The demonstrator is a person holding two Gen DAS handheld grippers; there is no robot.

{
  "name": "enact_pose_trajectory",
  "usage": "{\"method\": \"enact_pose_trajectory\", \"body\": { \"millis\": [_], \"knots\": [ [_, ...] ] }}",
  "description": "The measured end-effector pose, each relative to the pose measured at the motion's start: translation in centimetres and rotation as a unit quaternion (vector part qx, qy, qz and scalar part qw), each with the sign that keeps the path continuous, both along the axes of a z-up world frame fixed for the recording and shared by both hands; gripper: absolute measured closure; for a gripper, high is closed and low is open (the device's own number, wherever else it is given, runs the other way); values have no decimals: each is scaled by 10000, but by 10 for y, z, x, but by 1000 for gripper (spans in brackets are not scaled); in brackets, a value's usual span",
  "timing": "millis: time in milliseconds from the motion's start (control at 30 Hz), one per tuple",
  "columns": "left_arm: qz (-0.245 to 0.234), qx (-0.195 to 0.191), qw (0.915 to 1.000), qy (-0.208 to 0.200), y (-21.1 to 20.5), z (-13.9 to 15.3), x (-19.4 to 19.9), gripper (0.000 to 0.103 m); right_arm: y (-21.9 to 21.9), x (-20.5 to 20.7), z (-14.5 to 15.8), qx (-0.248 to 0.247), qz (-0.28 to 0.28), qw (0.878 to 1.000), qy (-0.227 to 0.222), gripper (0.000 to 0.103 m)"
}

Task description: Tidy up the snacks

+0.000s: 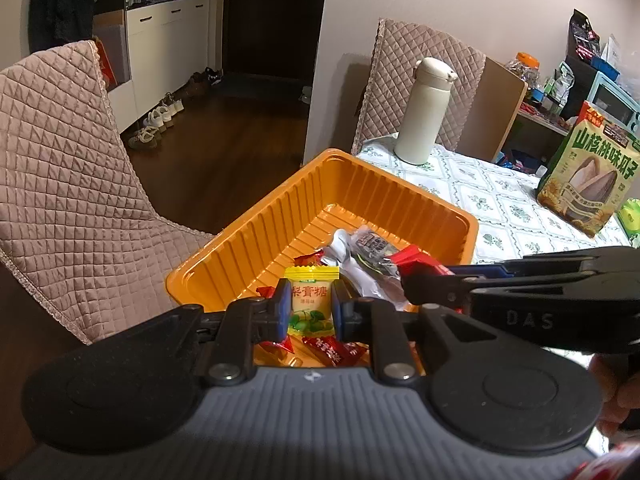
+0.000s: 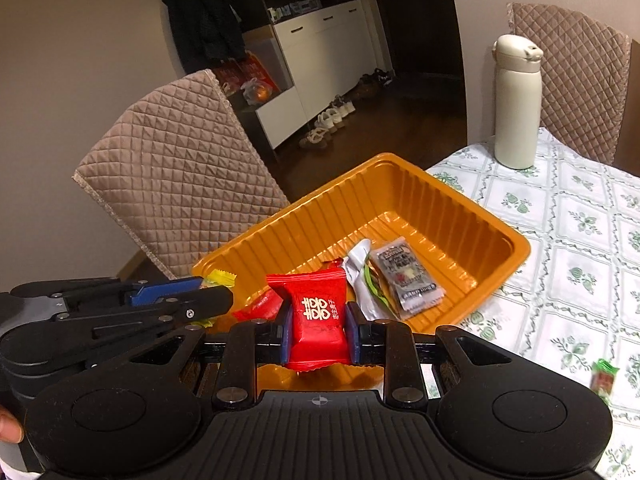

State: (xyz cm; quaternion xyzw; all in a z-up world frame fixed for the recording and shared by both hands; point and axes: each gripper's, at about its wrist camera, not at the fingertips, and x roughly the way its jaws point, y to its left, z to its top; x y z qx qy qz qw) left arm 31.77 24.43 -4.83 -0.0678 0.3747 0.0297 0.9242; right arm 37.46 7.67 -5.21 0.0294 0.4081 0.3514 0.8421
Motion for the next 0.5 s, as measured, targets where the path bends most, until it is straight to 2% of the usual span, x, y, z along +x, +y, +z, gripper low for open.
{"method": "enact_pose_trajectory", "body": {
  "millis": [500],
  "knots": [
    [-16,-83,9999,140,14,-12,13,84,21,23,-21,-86,-68,9999,111,75]
  ]
}}
